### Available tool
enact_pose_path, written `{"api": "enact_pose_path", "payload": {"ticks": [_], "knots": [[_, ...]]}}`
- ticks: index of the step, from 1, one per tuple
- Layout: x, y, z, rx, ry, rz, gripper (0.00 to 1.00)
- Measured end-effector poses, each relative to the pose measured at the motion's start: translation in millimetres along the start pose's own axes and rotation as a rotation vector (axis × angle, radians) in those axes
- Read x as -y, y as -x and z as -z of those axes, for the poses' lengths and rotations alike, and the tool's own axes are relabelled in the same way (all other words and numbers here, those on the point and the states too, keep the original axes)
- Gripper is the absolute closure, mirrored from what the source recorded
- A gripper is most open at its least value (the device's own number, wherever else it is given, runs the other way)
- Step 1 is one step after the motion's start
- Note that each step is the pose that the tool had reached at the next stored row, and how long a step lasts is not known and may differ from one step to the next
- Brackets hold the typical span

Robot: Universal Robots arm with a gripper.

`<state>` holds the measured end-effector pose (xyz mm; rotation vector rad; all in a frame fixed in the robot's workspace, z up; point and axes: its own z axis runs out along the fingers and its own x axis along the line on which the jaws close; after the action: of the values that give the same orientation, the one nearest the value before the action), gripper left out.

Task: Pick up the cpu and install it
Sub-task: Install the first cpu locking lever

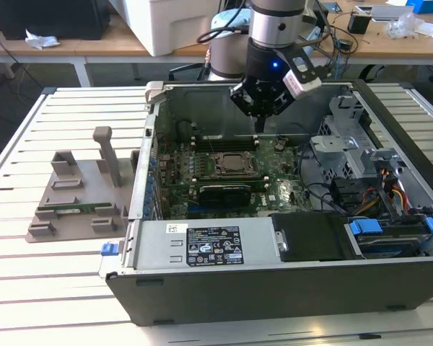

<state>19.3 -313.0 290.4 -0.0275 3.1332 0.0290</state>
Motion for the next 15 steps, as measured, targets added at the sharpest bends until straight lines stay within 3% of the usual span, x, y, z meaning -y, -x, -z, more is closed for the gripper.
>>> {"api": "enact_pose_path", "payload": {"ticks": [15], "knots": [[-0.6, -28.0, 0.1, 0.0001, 0.0003, 0.000, 0.89]]}}
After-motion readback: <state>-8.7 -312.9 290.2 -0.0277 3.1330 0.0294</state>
